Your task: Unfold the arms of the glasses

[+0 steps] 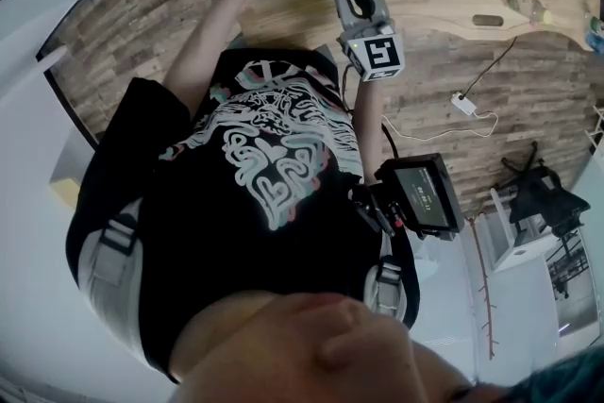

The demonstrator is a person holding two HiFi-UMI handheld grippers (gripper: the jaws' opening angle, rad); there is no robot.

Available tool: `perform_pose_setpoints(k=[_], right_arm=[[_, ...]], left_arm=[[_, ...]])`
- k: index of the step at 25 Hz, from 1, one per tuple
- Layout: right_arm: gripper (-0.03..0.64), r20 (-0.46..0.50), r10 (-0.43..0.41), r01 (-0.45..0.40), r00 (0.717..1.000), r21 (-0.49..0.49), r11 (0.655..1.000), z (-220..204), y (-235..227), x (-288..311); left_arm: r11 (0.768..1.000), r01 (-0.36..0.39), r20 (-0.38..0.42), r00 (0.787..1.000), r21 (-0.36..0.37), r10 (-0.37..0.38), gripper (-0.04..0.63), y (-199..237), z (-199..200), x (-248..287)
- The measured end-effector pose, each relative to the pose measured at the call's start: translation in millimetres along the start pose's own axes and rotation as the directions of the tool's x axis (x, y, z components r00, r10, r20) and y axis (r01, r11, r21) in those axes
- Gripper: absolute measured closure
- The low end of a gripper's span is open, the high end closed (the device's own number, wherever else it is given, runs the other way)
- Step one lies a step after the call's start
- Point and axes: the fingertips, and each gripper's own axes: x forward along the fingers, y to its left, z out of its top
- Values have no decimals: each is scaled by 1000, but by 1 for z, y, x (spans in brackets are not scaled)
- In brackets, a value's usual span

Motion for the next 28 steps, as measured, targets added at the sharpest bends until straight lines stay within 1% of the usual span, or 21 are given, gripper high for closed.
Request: perform_pose_setpoints(k=[6,10,13,18,22,25,28], right_arm=[[613,-19,-55,56,998,36,998,-7,-16,2],[612,-31,-78,79,996,59,995,-5,-19,12],[614,-30,-81,83,996,86,993,-9,-16,19],[615,-48,-85,88,995,49,995,-16,-18,26],[615,-55,-112,114,992,45,992,-9,-27,31],[615,-46,-136,138,990,35,990,-5,-11,27],[615,-52,-147,149,988,37,988,-10,8,26]], left_arm=[[998,53,3,999,34,-53,565,-1,8,21],[996,83,-1,997,14,-83,565,12,8,24],[994,111,4,994,20,-111,566,16,10,21],[991,134,10,991,1,-134,571,16,11,32],[988,155,10,988,17,-155,571,23,17,33],[986,162,26,986,26,-163,571,20,12,14],[986,162,30,986,36,-163,571,15,0,-3]])
